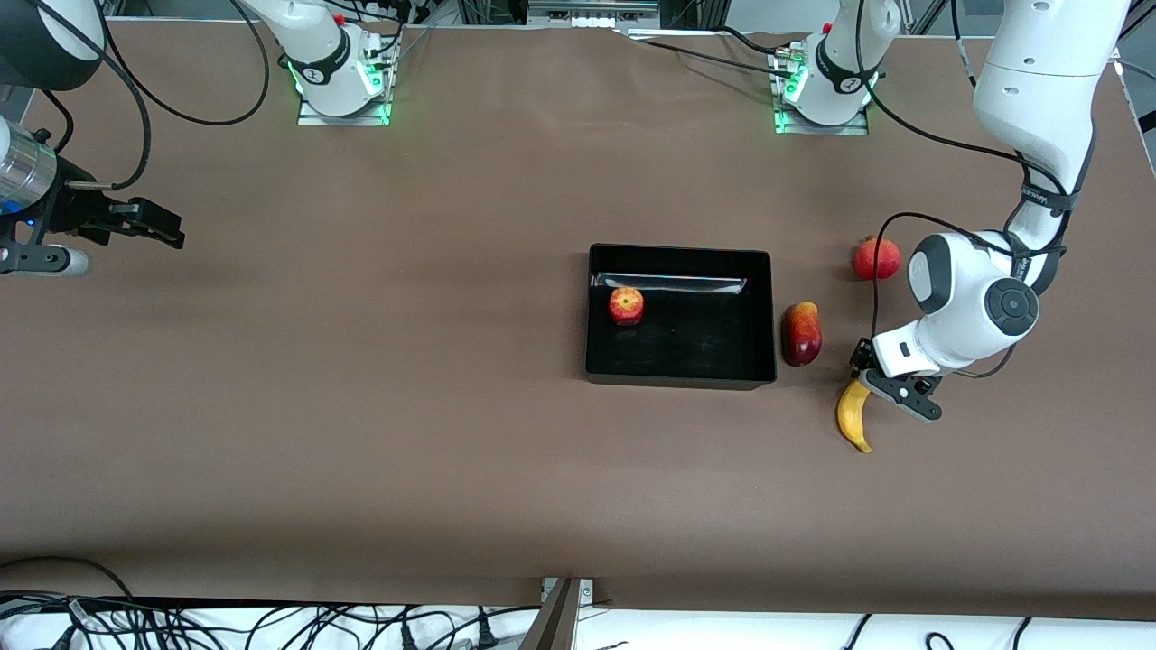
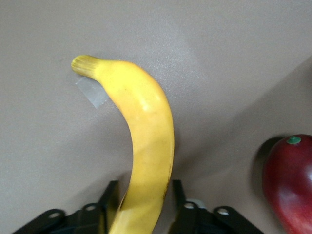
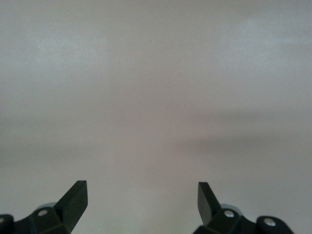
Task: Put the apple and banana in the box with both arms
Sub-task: 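Lower the left gripper onto the yellow banana and grasp it, then lift the banana and carry it over the black box with the left gripper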
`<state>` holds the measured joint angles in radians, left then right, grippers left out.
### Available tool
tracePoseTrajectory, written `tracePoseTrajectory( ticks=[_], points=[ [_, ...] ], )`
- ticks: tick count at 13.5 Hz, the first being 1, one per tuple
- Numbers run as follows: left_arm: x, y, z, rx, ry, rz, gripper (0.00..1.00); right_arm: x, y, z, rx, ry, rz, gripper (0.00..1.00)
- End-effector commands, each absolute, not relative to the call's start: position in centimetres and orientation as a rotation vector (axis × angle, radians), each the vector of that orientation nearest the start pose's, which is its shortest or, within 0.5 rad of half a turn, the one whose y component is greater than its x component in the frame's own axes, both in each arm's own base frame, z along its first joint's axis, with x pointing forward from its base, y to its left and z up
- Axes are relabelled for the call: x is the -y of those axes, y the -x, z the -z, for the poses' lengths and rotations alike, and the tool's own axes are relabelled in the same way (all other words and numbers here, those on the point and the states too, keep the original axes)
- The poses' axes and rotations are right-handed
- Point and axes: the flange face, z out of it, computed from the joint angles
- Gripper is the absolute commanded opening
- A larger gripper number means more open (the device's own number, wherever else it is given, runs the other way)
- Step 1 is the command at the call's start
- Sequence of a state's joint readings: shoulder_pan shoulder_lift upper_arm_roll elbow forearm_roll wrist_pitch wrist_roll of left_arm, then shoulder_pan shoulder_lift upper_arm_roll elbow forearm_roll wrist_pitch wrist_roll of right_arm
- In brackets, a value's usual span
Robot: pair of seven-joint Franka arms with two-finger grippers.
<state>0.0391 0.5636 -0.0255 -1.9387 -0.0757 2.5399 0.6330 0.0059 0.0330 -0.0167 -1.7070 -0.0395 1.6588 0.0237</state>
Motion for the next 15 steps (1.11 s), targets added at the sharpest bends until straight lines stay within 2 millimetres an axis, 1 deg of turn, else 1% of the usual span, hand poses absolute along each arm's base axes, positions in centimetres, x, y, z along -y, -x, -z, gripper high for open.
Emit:
tracePoseTrajectory(
  ticks=[1,2,3,4,6,7,8,9,10,11,13,14,15],
  points=[
    [-0.9,-62.9,-20.7,-0.902,3.035,0.101,0.00,0.8,-56.0,-55.9,-0.032,3.193,-0.117,1.00],
    [-0.8,-63.1,-22.1,-0.903,3.033,0.113,0.00,0.7,-55.9,-55.8,-0.037,3.193,-0.124,1.00],
    [-0.4,-63.1,-24.2,-0.914,3.037,0.094,0.00,0.5,-55.9,-55.8,-0.030,3.194,-0.124,1.00],
    [0.2,-63.1,-26.8,-0.926,3.035,0.099,0.00,0.5,-55.9,-55.8,-0.027,3.194,-0.121,1.00],
    [3.5,-62.6,-31.3,-0.997,3.019,0.123,0.00,0.4,-55.9,-55.8,-0.032,3.194,-0.124,1.00],
    [5.6,-62.2,-33.2,-1.042,3.008,0.126,0.00,0.4,-55.9,-55.8,-0.032,3.194,-0.124,1.00],
    [8.2,-61.5,-34.9,-1.110,2.986,0.127,0.00,0.4,-55.9,-55.8,-0.032,3.194,-0.124,1.00],
    [10.8,-60.5,-35.9,-1.173,2.969,0.107,0.00,0.4,-55.9,-55.8,-0.032,3.194,-0.126,1.00],
    [13.6,-59.6,-36.7,-1.226,2.952,0.093,0.00,0.4,-55.9,-55.8,-0.032,3.194,-0.126,1.00],
    [16.5,-58.3,-36.6,-1.255,2.945,0.072,0.00,0.4,-55.9,-55.8,-0.035,3.194,-0.124,1.00],
    [22.1,-56.1,-35.5,-1.342,2.911,0.043,0.00,0.4,-55.9,-55.8,-0.035,3.194,-0.126,1.00],
    [24.4,-55.0,-34.7,-1.401,2.887,0.019,0.00,0.3,-55.9,-55.8,-0.032,3.192,-0.123,1.00],
    [25.9,-54.4,-33.5,-1.438,2.870,-0.002,0.00,0.2,-55.9,-55.8,-0.030,3.194,-0.126,1.00]
  ],
)
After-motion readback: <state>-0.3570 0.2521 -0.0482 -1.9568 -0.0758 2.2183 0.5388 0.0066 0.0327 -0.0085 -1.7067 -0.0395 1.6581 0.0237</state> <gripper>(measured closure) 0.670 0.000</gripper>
